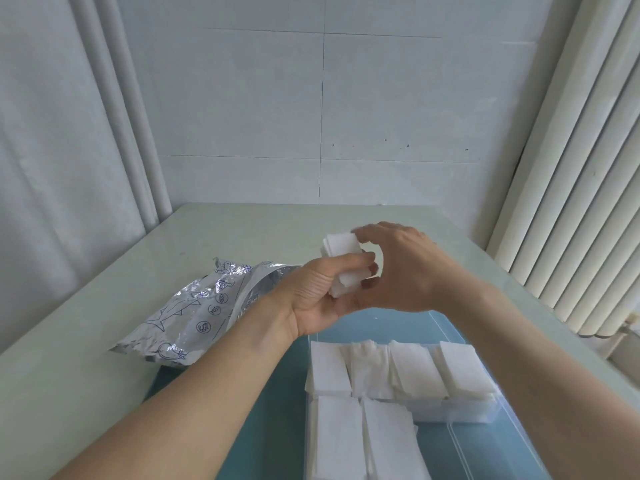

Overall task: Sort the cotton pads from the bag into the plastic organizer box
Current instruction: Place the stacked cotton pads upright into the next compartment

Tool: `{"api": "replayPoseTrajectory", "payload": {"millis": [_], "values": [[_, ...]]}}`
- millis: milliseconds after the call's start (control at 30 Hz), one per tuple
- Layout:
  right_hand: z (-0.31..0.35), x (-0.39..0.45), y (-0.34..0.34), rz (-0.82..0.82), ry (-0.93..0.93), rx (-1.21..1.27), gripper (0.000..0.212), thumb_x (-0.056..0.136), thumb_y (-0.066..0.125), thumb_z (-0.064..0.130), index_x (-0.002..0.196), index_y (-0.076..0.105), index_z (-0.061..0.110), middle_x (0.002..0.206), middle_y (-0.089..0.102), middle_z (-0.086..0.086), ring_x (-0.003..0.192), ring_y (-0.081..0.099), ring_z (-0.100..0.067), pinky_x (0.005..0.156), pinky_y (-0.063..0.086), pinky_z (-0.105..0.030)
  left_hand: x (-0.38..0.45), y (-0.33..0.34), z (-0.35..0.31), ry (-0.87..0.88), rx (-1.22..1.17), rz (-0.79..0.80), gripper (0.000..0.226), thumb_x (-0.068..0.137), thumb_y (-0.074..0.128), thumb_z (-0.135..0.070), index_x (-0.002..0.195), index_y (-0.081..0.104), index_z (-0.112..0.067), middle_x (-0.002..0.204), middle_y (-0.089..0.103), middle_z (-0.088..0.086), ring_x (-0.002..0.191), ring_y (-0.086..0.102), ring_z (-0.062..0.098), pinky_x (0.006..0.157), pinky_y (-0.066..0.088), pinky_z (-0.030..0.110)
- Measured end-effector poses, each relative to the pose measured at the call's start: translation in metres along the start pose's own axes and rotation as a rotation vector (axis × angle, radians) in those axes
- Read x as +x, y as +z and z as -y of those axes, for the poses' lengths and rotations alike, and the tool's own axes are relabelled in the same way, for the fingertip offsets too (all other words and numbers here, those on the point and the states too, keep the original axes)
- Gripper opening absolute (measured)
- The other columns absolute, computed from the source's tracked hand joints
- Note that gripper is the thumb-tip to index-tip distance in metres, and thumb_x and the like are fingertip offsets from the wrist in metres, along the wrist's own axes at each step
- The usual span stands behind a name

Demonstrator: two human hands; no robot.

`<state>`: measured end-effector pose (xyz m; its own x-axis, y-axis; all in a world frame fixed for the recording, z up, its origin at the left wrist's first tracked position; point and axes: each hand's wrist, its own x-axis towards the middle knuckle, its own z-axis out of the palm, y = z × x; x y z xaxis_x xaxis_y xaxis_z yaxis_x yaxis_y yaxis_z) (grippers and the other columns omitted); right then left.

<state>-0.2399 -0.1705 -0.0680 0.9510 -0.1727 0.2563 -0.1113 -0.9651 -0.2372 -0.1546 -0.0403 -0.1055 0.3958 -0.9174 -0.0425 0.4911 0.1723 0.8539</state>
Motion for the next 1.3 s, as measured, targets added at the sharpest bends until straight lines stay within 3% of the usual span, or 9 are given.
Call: {"api": "replayPoseTrajectory", "payload": {"millis": [67,133,267,567,767,1000,1133,1200,1300], "values": [[0.001,-0.002,0.001,0.038,-0.068,0.117,0.116,0.055,0.091,0.058,0.152,0.031,0.037,0.143,0.047,0.015,0.127,0.046,-0.006,0.1,0.039,-0.021,0.002,-0.002,0.001,0.001,0.032,-0.03,0.011,0.079,0.072,-0.01,0.086,0.064,-0.013,0.081,0.063,0.003,0.071,0.064,0.017,0.067,0.056,0.028],[0.002,-0.001,0.003,0.012,-0.141,0.198,0.107,0.058,0.095,0.042,0.148,0.039,0.037,0.137,0.051,0.016,0.119,0.048,-0.001,0.089,0.039,-0.007,0.004,-0.004,0.002,0.0,0.068,-0.009,0.02,0.081,0.073,-0.009,0.097,0.062,-0.011,0.088,0.062,0.004,0.08,0.063,0.018,0.075,0.053,0.03],[0.005,-0.002,0.001,-0.061,-0.128,0.224,0.084,0.056,0.097,0.036,0.131,0.059,0.035,0.116,0.06,0.017,0.099,0.059,-0.008,0.079,0.048,-0.017,0.002,-0.002,0.0,0.013,0.048,0.016,0.011,0.079,0.071,-0.015,0.09,0.069,-0.016,0.09,0.065,0.006,0.086,0.065,0.02,0.083,0.053,0.035],[0.002,-0.002,-0.003,-0.119,-0.056,0.369,0.058,0.049,0.093,0.046,0.099,0.069,0.029,0.084,0.069,0.02,0.085,0.062,0.008,0.07,0.048,-0.01,0.002,-0.006,-0.002,0.003,-0.009,0.162,0.054,0.076,0.08,-0.037,0.124,0.064,-0.02,0.105,0.065,0.001,0.083,0.064,0.016,0.081,0.056,0.035],[0.003,-0.004,-0.002,0.048,-0.107,0.336,0.101,0.057,0.096,0.04,0.144,0.045,0.034,0.131,0.054,0.018,0.11,0.057,0.002,0.086,0.044,-0.008,-0.002,0.003,-0.002,0.012,-0.046,0.068,0.014,0.079,0.056,-0.005,0.091,0.063,-0.008,0.085,0.066,0.008,0.076,0.068,0.02,0.065,0.057,0.029],[0.001,-0.002,-0.002,-0.054,-0.102,0.287,0.065,0.063,0.092,0.038,0.122,0.067,0.03,0.111,0.069,0.02,0.101,0.061,0.004,0.086,0.045,-0.01,-0.002,0.004,-0.005,0.035,0.023,0.017,0.01,0.086,0.064,-0.012,0.089,0.07,-0.019,0.078,0.06,0.003,0.071,0.061,0.015,0.072,0.052,0.033],[0.002,-0.004,-0.002,0.001,-0.101,0.297,0.092,0.062,0.094,0.038,0.142,0.05,0.032,0.123,0.06,0.02,0.099,0.066,-0.004,0.079,0.045,-0.001,-0.002,0.0,-0.004,-0.003,0.057,0.044,0.008,0.089,0.066,-0.017,0.095,0.066,-0.021,0.087,0.063,0.004,0.079,0.065,0.018,0.072,0.056,0.032],[0.003,-0.005,0.001,0.06,-0.121,0.345,0.103,0.06,0.096,0.03,0.147,0.04,0.034,0.115,0.058,0.021,0.092,0.069,-0.006,0.079,0.055,-0.013,-0.002,0.002,-0.003,0.007,0.101,0.103,0.013,0.091,0.063,-0.017,0.103,0.064,-0.021,0.089,0.065,0.003,0.082,0.066,0.016,0.075,0.055,0.031],[0.003,-0.004,0.002,0.039,-0.174,0.326,0.084,0.059,0.096,0.027,0.131,0.054,0.032,0.103,0.064,0.022,0.088,0.068,-0.001,0.073,0.058,-0.02,-0.004,0.001,-0.005,0.002,0.087,0.174,0.018,0.086,0.066,-0.014,0.103,0.065,-0.014,0.093,0.065,0.004,0.086,0.067,0.017,0.076,0.055,0.028]]}}
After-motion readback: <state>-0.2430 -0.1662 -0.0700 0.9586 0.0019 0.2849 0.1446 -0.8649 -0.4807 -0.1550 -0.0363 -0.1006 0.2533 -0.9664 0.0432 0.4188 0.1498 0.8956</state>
